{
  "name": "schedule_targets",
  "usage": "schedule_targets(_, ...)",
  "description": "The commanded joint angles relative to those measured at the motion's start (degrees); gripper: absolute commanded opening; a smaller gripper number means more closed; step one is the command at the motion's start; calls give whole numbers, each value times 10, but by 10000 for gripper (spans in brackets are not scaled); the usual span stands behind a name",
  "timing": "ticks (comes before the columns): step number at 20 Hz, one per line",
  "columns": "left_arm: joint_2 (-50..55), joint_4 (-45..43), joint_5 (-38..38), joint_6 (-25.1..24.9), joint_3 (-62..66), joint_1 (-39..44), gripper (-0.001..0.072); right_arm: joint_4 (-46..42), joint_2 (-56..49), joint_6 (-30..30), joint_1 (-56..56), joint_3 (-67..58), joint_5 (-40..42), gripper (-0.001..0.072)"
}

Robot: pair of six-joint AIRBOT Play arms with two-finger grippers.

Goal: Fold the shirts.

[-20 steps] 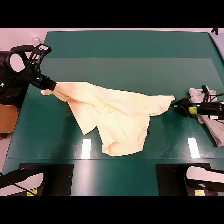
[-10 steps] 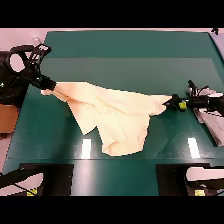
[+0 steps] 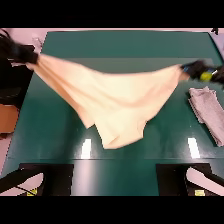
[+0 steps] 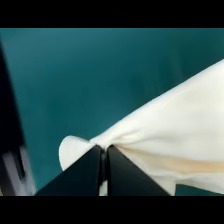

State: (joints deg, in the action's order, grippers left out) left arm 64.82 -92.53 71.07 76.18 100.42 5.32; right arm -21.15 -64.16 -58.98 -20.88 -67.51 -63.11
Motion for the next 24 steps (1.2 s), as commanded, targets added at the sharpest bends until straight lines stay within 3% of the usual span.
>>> schedule_targets(1, -59, -6, -26, -26, 145, 0, 26, 21, 65, -36, -25, -138, 6, 18)
schedule_targets(5, -159, -14, -98, -75, 187, 0, 27, 21, 121, -72, -71, -269, 4, 18)
schedule_targets(9, -235, -4, -134, -80, 187, 0, 27, 21, 162, -85, -101, -361, 0, 18)
schedule_targets(12, -254, 53, -162, -117, 188, 0, 27, 21, 167, -86, -116, -433, 18, 19)
schedule_targets(14, -254, 85, -139, -128, 182, 0, 27, 20, 147, -88, -132, -485, 25, 19)
schedule_targets(19, -253, 92, -69, -93, 45, 0, 27, 21, 35, -119, -114, -497, -25, 19)
schedule_targets(24, -253, 94, -118, 10, -217, 0, 27, -21, -76, -35, 0, -333, -63, 19)
